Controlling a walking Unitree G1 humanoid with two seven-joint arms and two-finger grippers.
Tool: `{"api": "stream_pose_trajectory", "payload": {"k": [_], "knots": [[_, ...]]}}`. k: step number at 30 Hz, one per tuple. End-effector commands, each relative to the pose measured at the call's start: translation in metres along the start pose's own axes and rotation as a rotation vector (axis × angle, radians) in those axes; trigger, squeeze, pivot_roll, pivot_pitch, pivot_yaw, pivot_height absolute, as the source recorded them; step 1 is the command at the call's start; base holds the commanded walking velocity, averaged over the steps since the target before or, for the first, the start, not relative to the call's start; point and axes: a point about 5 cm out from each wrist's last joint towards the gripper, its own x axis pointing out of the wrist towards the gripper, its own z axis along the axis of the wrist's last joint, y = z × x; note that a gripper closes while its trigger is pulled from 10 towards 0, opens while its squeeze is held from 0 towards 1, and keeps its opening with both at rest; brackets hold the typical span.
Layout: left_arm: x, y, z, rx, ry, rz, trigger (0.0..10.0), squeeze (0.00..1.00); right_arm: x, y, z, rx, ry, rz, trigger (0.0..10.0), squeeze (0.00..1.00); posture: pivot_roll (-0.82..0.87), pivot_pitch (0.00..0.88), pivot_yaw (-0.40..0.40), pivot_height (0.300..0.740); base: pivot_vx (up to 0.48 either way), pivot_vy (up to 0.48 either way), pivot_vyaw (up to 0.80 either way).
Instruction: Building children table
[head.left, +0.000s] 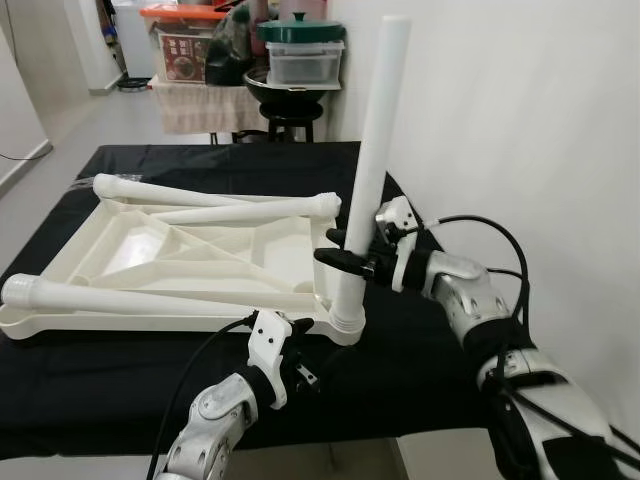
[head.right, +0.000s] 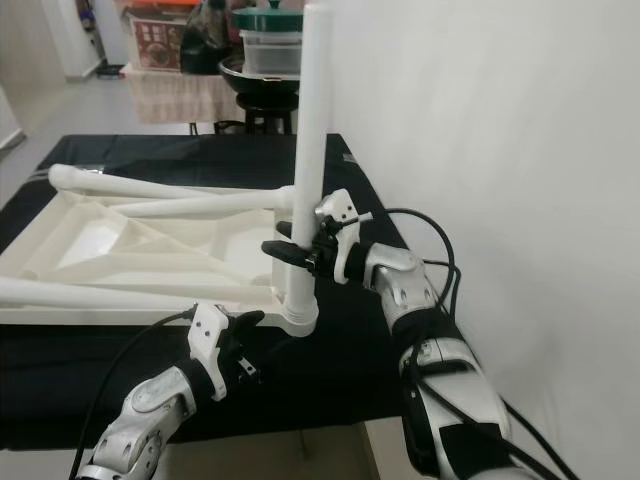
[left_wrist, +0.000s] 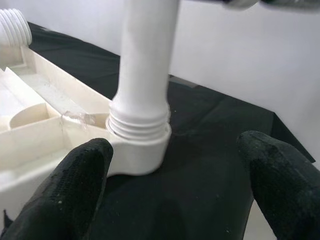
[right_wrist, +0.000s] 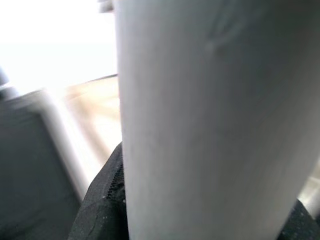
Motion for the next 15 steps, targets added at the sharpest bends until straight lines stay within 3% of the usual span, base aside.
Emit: {"api": "stream_pose_trajectory", "payload": {"k": [1, 2, 3, 4, 5, 6, 11, 13, 14, 15], "knots": [[-0.002, -0.001, 0.002, 0.002, -0.008, -0.008, 10.0, 0.00, -0.030, -0.020, -0.045, 0.041, 0.178, -0.820, 0.0, 0.00, 0.00, 0.000, -0.094, 0.740, 0.000, 0.000, 0.00], [-0.002, -0.001, 0.002, 0.002, -0.008, -0.008, 10.0, 0.00, -0.030, -0.020, -0.045, 0.041, 0.178, -0.820, 0.0, 0.00, 0.00, 0.000, -0.094, 0.740, 0.000, 0.000, 0.00], [-0.002, 0.000, 0.003, 0.001, -0.008, -0.008, 10.0, 0.00, -0.022, 0.022, -0.067, 0.100, 0.172, -0.745, 0.0, 0.00, 0.01, 0.000, -0.080, 0.740, 0.000, 0.000, 0.00], [-0.003, 0.001, 0.003, 0.002, -0.005, -0.009, 10.0, 0.00, -0.011, 0.058, -0.072, 0.087, 0.144, -0.587, 0.0, 0.00, 0.00, 0.000, -0.076, 0.740, 0.000, 0.000, 0.00], [-0.003, 0.001, 0.003, 0.002, -0.005, -0.009, 10.0, 0.00, -0.011, 0.058, -0.072, 0.087, 0.144, -0.587, 0.0, 0.00, 0.00, 0.000, -0.076, 0.740, 0.000, 0.000, 0.00], [-0.003, 0.001, 0.002, 0.008, 0.003, -0.013, 10.0, 0.00, -0.006, 0.072, -0.069, 0.124, 0.051, -0.480, 0.0, 0.00, -0.01, 0.000, -0.069, 0.740, 0.000, 0.000, 0.00], [-0.002, 0.003, 0.003, -0.008, -0.006, -0.011, 10.0, 0.00, -0.004, 0.063, -0.072, 0.136, 0.053, -0.450, 0.0, 0.00, 0.01, 0.000, -0.087, 0.740, 0.000, 0.000, 0.00], [0.001, 0.004, 0.003, 0.008, -0.005, -0.004, 10.0, 0.00, 0.004, 0.075, -0.064, 0.070, 0.045, -0.378, 0.0, 0.00, -0.01, 0.000, -0.075, 0.740, 0.000, 0.000, 0.00], [0.002, 0.004, 0.004, 0.012, -0.004, -0.003, 10.0, 0.00, 0.006, 0.077, -0.062, 0.062, 0.044, -0.355, 2.9, 0.00, 0.00, 0.000, -0.075, 0.740, 0.000, 0.000, 0.00], [0.002, 0.004, 0.004, 0.012, -0.004, -0.003, 10.0, 0.00, 0.006, 0.077, -0.062, 0.062, 0.044, -0.355, 2.9, 0.00, 0.00, 0.000, -0.075, 0.740, 0.000, 0.000, 0.00]]}}
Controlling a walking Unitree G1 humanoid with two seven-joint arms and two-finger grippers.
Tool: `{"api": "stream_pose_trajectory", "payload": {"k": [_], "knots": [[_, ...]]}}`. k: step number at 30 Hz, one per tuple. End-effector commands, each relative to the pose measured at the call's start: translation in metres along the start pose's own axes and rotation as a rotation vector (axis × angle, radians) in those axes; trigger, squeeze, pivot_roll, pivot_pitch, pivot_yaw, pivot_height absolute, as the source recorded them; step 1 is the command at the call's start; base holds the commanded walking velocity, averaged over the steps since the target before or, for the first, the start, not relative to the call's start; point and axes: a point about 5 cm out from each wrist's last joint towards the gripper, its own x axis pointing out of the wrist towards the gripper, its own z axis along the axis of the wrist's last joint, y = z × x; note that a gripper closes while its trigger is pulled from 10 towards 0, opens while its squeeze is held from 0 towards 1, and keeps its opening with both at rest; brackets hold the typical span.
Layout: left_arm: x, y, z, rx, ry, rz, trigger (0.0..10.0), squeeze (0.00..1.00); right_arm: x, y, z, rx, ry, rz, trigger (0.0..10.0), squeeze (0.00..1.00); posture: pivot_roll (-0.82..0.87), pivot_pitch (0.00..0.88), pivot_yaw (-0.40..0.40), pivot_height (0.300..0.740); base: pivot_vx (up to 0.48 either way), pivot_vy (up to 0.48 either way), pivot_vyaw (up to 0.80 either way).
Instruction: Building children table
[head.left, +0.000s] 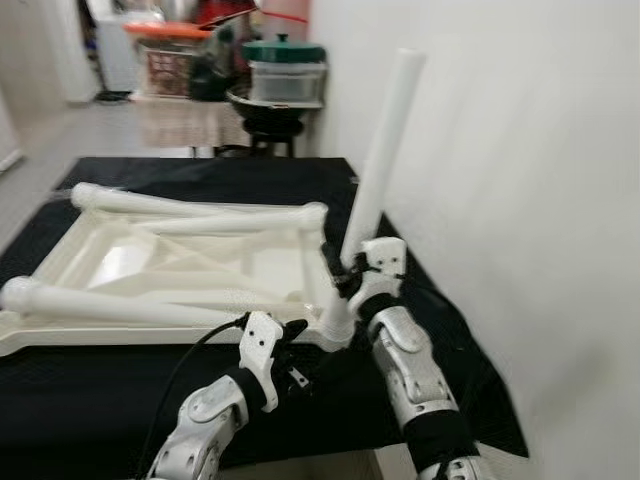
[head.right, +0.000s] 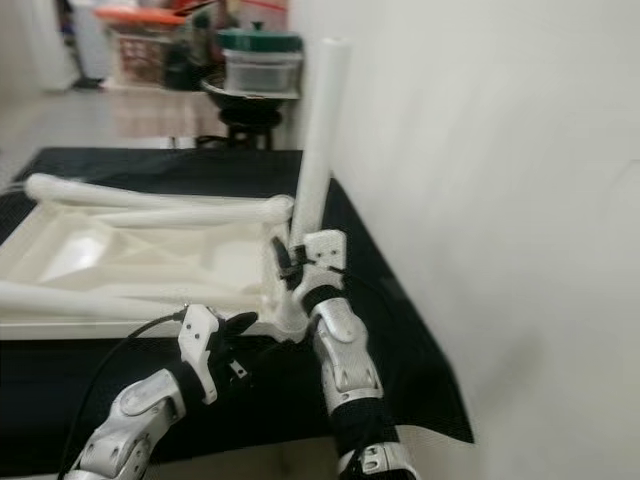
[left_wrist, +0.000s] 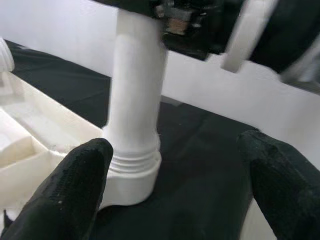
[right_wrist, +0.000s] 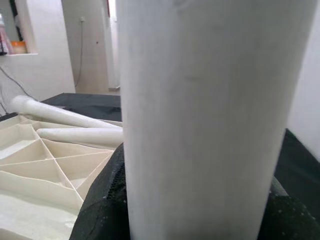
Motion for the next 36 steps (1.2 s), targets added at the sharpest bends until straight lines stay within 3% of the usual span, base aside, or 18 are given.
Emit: {"api": "stream_pose_trajectory", "payload": {"k": [1, 5, 6, 7, 10, 11, 12, 13, 15, 16, 18, 24, 25, 26, 36], "knots": [[0.002, 0.001, -0.002, 0.005, 0.014, 0.003, 10.0, 0.00, -0.011, 0.013, -0.034, -0.038, 0.174, 0.082, 10.0, 0.00, 0.00, 0.000, -0.076, 0.740, 0.000, 0.000, 0.00], [0.003, 0.001, -0.002, -0.001, 0.013, 0.001, 10.0, 0.00, -0.011, 0.018, -0.030, -0.070, 0.169, 0.092, 10.0, 0.00, 0.00, 0.000, -0.073, 0.740, 0.000, 0.000, 0.00], [0.003, 0.001, -0.001, -0.002, 0.013, -0.001, 10.0, 0.00, -0.009, 0.020, -0.025, -0.067, 0.153, 0.157, 10.0, 0.06, 0.00, 0.000, -0.072, 0.740, 0.000, 0.000, 0.00], [0.003, 0.001, -0.001, -0.002, 0.013, -0.003, 10.0, 0.00, -0.007, 0.018, -0.020, -0.059, 0.131, 0.223, 10.0, 1.00, -0.01, 0.000, -0.071, 0.740, 0.000, 0.000, 0.00], [0.004, 0.000, -0.001, -0.006, 0.012, -0.006, 10.0, 0.00, 0.004, 0.001, -0.002, -0.026, 0.094, 0.362, 10.0, 1.00, 0.00, 0.000, -0.076, 0.740, 0.000, 0.000, 0.00], [0.004, 0.000, -0.001, -0.005, 0.011, -0.006, 10.0, 0.00, 0.006, -0.005, 0.005, -0.023, 0.091, 0.429, 10.0, 0.95, 0.00, 0.000, -0.077, 0.740, 0.000, 0.000, 0.00], [0.004, 0.000, -0.001, -0.005, 0.011, -0.006, 10.0, 0.00, 0.006, -0.005, 0.005, -0.023, 0.091, 0.429, 10.0, 0.95, 0.00, 0.000, -0.077, 0.740, 0.000, 0.000, 0.00], [0.005, 0.000, -0.002, -0.005, 0.010, -0.004, 10.0, 0.00, 0.006, -0.016, 0.016, -0.070, 0.091, 0.571, 10.0, 0.00, 0.00, 0.000, -0.079, 0.740, 0.000, 0.000, 0.00], [0.005, 0.000, -0.002, -0.005, 0.010, -0.004, 10.0, 0.00, 0.006, -0.016, 0.016, -0.070, 0.091, 0.571, 10.0, 0.00, 0.00, 0.000, -0.079, 0.740, 0.000, 0.000, 0.00], [0.005, -0.001, -0.001, -0.004, 0.008, -0.003, 10.0, 0.00, 0.005, -0.026, 0.023, -0.122, 0.110, 0.670, 10.0, 0.00, 0.00, 0.000, -0.082, 0.740, 0.000, 0.000, 0.00], [0.005, -0.001, -0.002, -0.005, 0.008, -0.003, 10.0, 0.00, 0.006, -0.034, 0.028, -0.137, 0.130, 0.717, 10.0, 0.00, 0.00, 0.000, -0.083, 0.740, 0.000, 0.000, 0.00], [0.006, -0.002, -0.002, -0.004, 0.008, -0.003, 10.0, 0.00, 0.012, -0.052, 0.040, -0.146, 0.156, 0.735, 10.0, 0.00, 0.01, 0.000, -0.089, 0.740, 0.000, 0.000, 0.00], [0.006, -0.002, -0.002, -0.004, 0.008, -0.003, 10.0, 0.00, 0.013, -0.055, 0.043, -0.126, 0.154, 0.752, 1.8, 0.00, 0.01, 0.000, -0.089, 0.740, 0.000, 0.000, 0.00], [0.006, -0.002, -0.002, -0.004, 0.008, -0.002, 10.0, 0.00, 0.014, -0.057, 0.045, -0.111, 0.156, 0.766, 0.0, 0.00, 0.01, 0.000, -0.089, 0.740, 0.000, 0.000, 0.00], [0.005, -0.004, -0.003, -0.008, 0.006, -0.003, 10.0, 0.00, 0.004, -0.064, 0.040, -0.111, 0.179, 0.866, 0.0, 0.00, 0.01, 0.000, -0.086, 0.740, 0.000, 0.000, 0.00]]}}
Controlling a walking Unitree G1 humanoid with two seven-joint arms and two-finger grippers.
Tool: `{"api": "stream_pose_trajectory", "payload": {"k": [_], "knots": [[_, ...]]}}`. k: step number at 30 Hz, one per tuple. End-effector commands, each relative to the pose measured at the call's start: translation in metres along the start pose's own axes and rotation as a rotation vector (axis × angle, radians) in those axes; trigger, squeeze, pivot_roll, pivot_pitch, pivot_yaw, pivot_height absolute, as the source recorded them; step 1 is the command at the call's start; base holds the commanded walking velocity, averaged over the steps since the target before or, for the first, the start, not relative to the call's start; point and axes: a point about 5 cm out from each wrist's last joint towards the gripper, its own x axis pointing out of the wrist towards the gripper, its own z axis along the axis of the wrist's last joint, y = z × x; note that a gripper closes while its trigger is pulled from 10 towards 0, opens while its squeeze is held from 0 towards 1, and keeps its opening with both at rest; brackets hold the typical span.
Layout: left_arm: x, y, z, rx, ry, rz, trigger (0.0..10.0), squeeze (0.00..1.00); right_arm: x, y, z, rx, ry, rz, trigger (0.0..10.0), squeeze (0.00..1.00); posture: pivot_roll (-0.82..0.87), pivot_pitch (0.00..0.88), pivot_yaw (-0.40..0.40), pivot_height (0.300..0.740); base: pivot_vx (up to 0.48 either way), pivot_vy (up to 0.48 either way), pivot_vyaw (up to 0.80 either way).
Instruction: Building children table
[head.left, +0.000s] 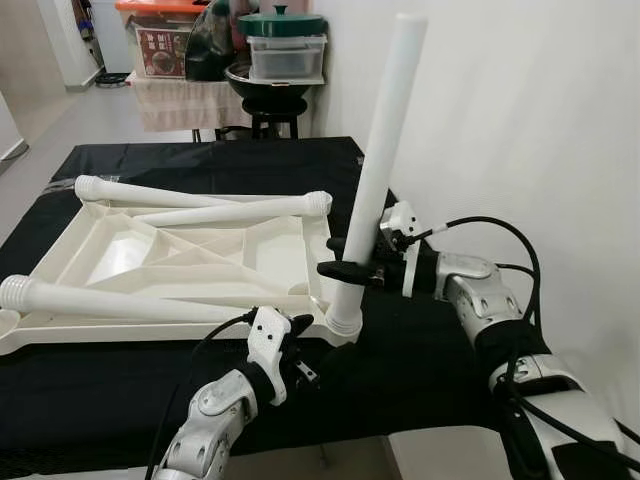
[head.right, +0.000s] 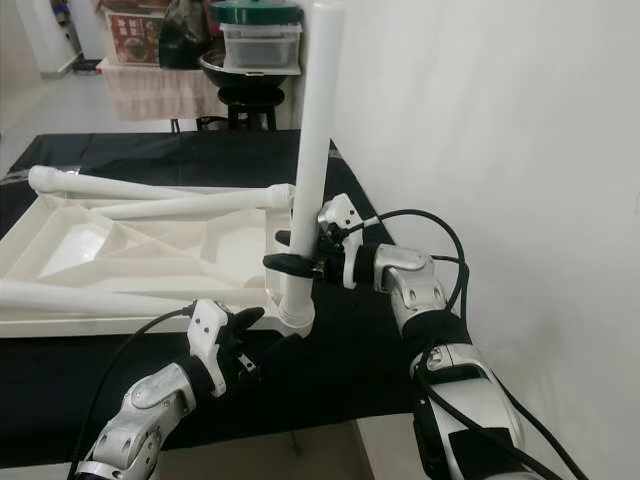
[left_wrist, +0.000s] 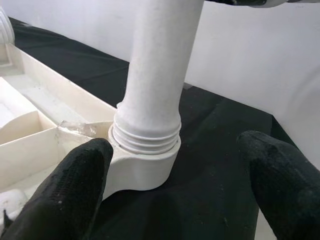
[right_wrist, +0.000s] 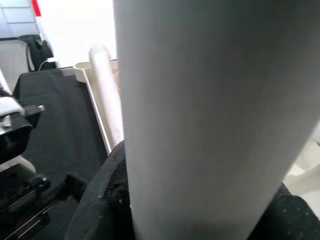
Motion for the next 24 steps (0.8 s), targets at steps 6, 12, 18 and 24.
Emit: {"api": "stream_pose_trajectory", "payload": {"k": [6, 12, 18, 24], "knots": [[-0.003, -0.003, -0.001, -0.005, -0.001, -0.003, 10.0, 0.00, -0.015, 0.010, -0.020, 0.001, 0.016, 0.009, 0.0, 0.00, 0.01, 0.000, -0.077, 0.740, 0.000, 0.000, 0.00], [-0.021, -0.012, 0.001, 0.022, 0.002, -0.009, 10.0, 0.00, 0.007, 0.071, -0.099, 0.274, 0.078, -0.905, 0.0, 0.00, 0.00, 0.000, -0.080, 0.740, 0.000, 0.000, 0.00], [-0.026, -0.016, 0.001, 0.041, 0.011, -0.009, 10.0, 0.00, 0.030, 0.100, -0.085, 0.025, 0.100, -0.797, 0.0, 0.00, 0.02, 0.000, -0.086, 0.740, 0.000, 0.000, 0.00], [-0.027, -0.015, -0.001, 0.064, 0.020, 0.004, 10.0, 0.00, 0.035, 0.089, -0.066, -0.047, 0.013, -0.707, 0.0, 0.00, 0.00, 0.000, -0.074, 0.740, 0.000, 0.000, 0.00]]}}
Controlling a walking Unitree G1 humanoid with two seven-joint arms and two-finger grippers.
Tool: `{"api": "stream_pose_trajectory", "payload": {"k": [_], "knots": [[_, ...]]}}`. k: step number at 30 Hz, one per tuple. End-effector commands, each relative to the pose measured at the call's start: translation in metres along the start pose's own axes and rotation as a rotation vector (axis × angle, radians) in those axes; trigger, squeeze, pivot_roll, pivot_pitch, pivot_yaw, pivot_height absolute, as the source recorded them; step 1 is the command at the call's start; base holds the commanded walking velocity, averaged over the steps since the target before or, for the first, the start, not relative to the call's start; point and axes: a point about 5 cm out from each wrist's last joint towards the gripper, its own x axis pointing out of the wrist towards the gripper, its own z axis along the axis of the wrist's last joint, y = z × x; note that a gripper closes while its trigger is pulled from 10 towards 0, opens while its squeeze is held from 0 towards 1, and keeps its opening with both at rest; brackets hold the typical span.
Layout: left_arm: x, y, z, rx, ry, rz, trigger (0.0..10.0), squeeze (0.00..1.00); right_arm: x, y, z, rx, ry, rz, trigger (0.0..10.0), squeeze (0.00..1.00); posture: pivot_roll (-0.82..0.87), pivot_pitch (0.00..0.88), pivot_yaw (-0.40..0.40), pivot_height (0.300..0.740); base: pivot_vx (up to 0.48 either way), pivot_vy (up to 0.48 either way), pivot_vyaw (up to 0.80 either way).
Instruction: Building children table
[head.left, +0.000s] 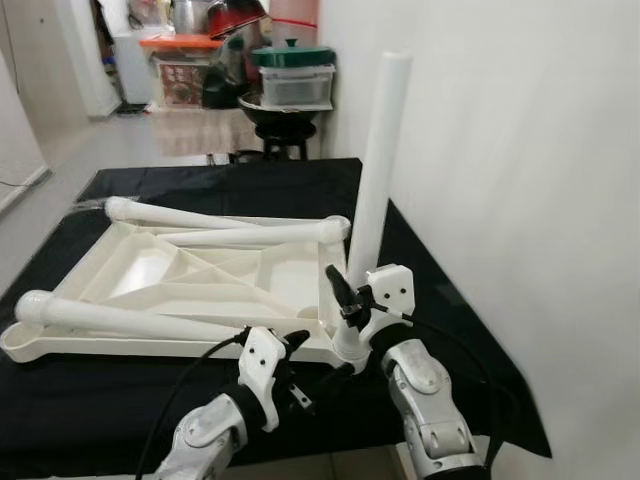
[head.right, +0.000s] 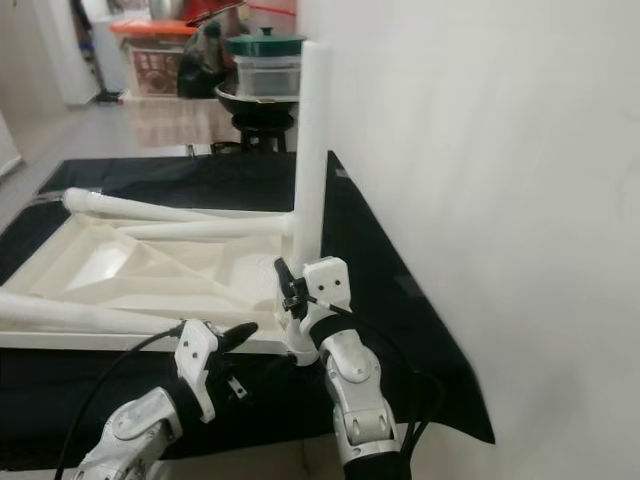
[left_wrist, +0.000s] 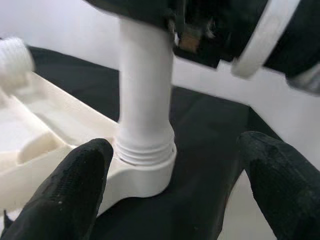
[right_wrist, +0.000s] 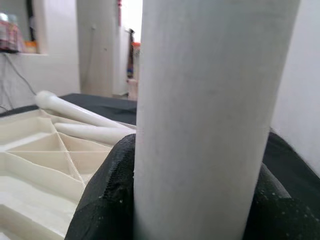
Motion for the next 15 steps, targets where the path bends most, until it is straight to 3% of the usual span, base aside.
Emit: {"api": "stream_pose_trajectory", "payload": {"k": [1, 2, 3, 4, 6, 7, 14, 15], "knots": [[0.003, 0.001, -0.001, 0.039, 0.020, -0.008, 10.0, 0.00, -0.005, 0.007, -0.024, -0.091, 0.167, 0.077, 0.0, 0.00, -0.01, 0.000, -0.067, 0.740, 0.000, 0.000, 0.00], [0.003, 0.001, -0.001, 0.039, 0.020, -0.008, 10.0, 0.00, -0.005, 0.007, -0.024, -0.091, 0.167, 0.077, 0.0, 0.00, -0.01, 0.000, -0.067, 0.740, 0.000, 0.000, 0.00], [0.005, 0.000, 0.000, 0.053, 0.026, -0.017, 10.0, 0.00, -0.005, 0.008, -0.025, -0.081, 0.192, 0.053, 10.0, 0.00, -0.01, 0.000, -0.067, 0.740, 0.000, 0.000, 0.00], [0.007, 0.001, 0.000, 0.070, 0.033, -0.026, 10.0, 0.00, -0.003, 0.012, -0.024, -0.043, 0.196, 0.104, 10.0, 0.55, -0.01, 0.000, -0.060, 0.740, 0.000, 0.000, 0.00], [0.009, 0.001, 0.000, 0.080, 0.038, -0.030, 10.0, 0.00, -0.002, 0.016, -0.023, -0.015, 0.195, 0.143, 10.0, 0.55, -0.01, 0.000, -0.060, 0.740, 0.000, 0.000, 0.00], [0.010, 0.000, 0.000, 0.090, 0.043, -0.033, 10.0, 0.00, 0.001, 0.020, -0.020, 0.015, 0.184, 0.218, 10.0, 1.00, 0.00, 0.000, -0.057, 0.740, 0.000, 0.000, 0.00], [0.013, -0.001, -0.001, 0.085, 0.045, -0.033, 10.0, 0.00, 0.014, 0.006, -0.005, 0.013, 0.128, 0.383, 10.0, 1.00, 0.00, 0.000, -0.059, 0.740, 0.000, 0.000, 0.00], [0.015, -0.001, -0.001, 0.080, 0.041, -0.027, 10.0, 0.00, 0.017, -0.020, 0.000, -0.050, 0.170, 0.562, 10.0, 0.00, 0.00, 0.000, -0.071, 0.740, 0.000, 0.000, 0.00]]}}
